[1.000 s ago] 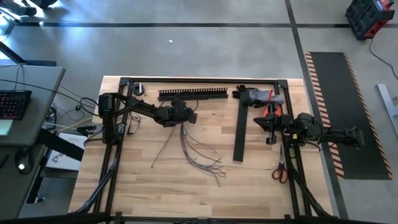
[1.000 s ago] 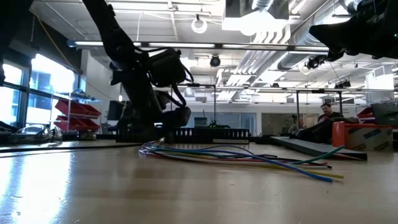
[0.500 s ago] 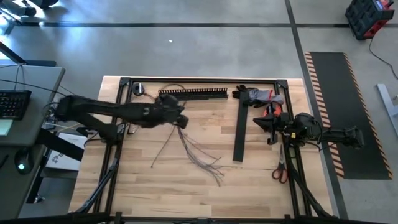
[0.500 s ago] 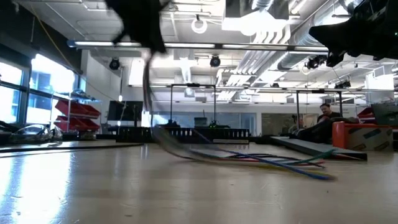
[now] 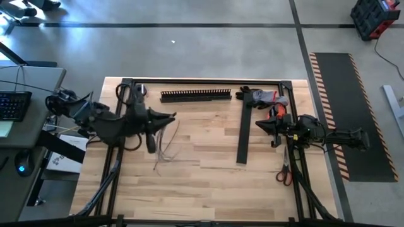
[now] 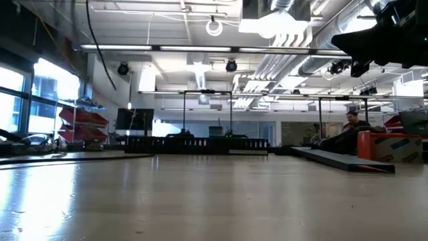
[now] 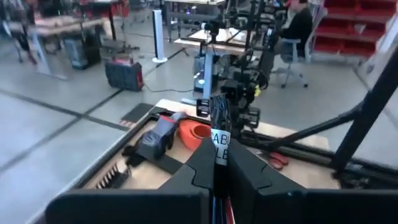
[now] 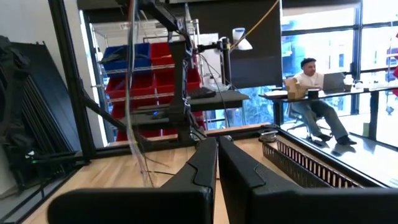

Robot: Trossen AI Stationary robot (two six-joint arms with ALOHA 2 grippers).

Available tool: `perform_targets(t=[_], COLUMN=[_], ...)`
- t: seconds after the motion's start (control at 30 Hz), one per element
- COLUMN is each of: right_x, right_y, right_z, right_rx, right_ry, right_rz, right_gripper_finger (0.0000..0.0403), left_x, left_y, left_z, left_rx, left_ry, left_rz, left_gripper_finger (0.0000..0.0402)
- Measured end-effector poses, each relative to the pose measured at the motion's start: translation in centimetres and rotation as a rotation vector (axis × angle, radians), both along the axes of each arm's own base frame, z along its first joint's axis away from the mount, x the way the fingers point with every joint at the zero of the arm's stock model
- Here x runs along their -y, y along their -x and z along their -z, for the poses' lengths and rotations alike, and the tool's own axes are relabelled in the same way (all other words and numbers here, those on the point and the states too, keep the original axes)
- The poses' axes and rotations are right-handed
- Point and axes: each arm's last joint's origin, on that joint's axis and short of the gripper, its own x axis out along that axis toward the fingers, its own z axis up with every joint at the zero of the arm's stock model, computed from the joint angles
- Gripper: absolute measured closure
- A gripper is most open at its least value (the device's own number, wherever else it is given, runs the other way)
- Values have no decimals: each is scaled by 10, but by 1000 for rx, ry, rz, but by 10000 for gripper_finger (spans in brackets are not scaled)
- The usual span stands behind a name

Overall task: Ziptie cables
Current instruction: Prepare the cable wires, then wrap the cable wires using the black zip tie

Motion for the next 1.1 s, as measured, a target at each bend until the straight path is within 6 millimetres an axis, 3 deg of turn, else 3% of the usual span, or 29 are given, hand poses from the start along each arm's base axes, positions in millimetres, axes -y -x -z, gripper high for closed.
perform_targets(t=[0.1, 0.2, 0.37, 0.5, 0.6, 0.73, 0.83, 1.1], right_x=[0, 0, 0, 0, 0, 0, 0, -1], right_y=[0, 0, 0, 0, 0, 0, 0, -4], right_z=[0, 0, 0, 0, 0, 0, 1, 4], right_rx=[0, 0, 0, 1, 1, 0, -5, -52], right_ry=[0, 0, -8, -16, -17, -16, -18, 21], right_rz=[0, -1, -2, -3, -3, -3, -3, -49], right_gripper_finger=[403, 403, 403, 403, 403, 403, 403, 394], left_x=[-2, -7, -13, -10, -8, -14, -21, -32], left_y=[-23, -64, -153, -225, -260, -281, -282, -247], left_z=[9, 40, 125, 194, 238, 285, 304, 260], left_rx=[-57, -201, -373, -297, -184, -147, -210, -477], left_ry=[-36, -30, -16, 39, 83, 117, 147, 82], left_rz=[-6, -12, 72, 318, 456, 436, 368, 288], left_gripper_finger=[398, 398, 398, 398, 398, 398, 386, 264])
